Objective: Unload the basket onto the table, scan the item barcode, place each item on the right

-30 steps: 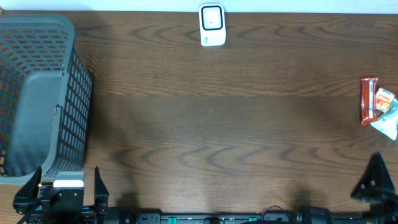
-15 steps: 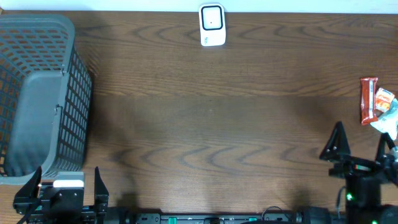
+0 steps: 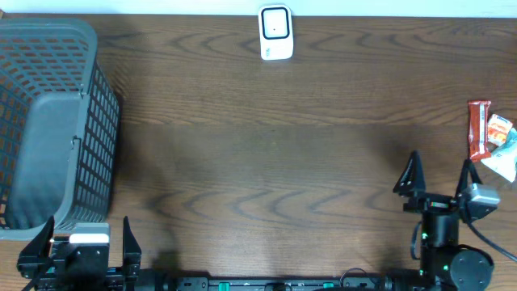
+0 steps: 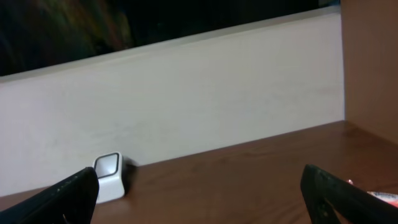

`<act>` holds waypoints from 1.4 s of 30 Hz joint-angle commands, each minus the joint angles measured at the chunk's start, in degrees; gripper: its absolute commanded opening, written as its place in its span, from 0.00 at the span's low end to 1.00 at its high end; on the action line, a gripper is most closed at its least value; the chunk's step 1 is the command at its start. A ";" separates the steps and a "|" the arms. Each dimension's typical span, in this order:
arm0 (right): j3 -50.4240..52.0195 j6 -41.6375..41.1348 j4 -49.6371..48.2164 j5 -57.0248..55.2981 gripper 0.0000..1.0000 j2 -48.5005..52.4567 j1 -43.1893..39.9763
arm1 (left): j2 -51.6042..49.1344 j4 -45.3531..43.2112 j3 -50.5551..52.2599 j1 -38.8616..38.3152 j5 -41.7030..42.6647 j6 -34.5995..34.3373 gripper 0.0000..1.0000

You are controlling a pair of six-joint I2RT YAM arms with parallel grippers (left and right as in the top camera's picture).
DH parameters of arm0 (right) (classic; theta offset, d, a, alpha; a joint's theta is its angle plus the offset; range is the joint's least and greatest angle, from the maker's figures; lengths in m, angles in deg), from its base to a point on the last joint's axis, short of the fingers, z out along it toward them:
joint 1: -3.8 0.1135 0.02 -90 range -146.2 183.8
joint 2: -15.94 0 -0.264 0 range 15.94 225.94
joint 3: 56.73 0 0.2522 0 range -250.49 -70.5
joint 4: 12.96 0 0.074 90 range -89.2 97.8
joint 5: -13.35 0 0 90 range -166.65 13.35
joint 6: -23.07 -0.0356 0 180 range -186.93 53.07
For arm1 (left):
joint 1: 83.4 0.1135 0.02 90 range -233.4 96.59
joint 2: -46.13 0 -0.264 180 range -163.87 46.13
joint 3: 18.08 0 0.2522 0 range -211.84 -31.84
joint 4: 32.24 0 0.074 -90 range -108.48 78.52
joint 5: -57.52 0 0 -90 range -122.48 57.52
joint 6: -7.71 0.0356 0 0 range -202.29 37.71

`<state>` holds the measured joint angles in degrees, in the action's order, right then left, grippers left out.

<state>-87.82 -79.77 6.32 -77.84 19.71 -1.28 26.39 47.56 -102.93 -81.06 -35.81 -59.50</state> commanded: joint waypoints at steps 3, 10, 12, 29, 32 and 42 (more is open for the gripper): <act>5.68 -0.35 -2.43 0.48 0.99 -3.43 0.96 | 0.39 -0.04 -0.04 -0.28 -0.13 0.50 0.98; 10.78 4.09 -2.58 0.13 0.99 -3.48 2.97 | 0.39 -0.04 -0.04 -0.28 -0.11 0.50 0.98; 12.00 4.13 -2.58 -0.17 0.99 -3.48 3.28 | 0.39 -0.04 -0.04 -0.28 -0.13 0.50 0.98; 17.00 4.13 -1.42 -0.17 0.99 -3.45 3.96 | 0.39 -0.04 -0.04 -0.28 -0.13 0.50 0.98; 17.00 4.13 -1.42 -0.17 0.99 -3.45 3.96 | 0.39 -0.04 -0.04 -0.28 -0.13 0.50 0.98; 17.00 4.13 -1.42 -0.17 0.99 -3.45 3.96 | 0.39 -0.04 -0.04 -0.28 -0.13 0.50 0.98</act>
<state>-71.01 -76.66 4.85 -77.71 16.72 2.13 26.39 47.56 -102.93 -81.06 -35.83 -59.50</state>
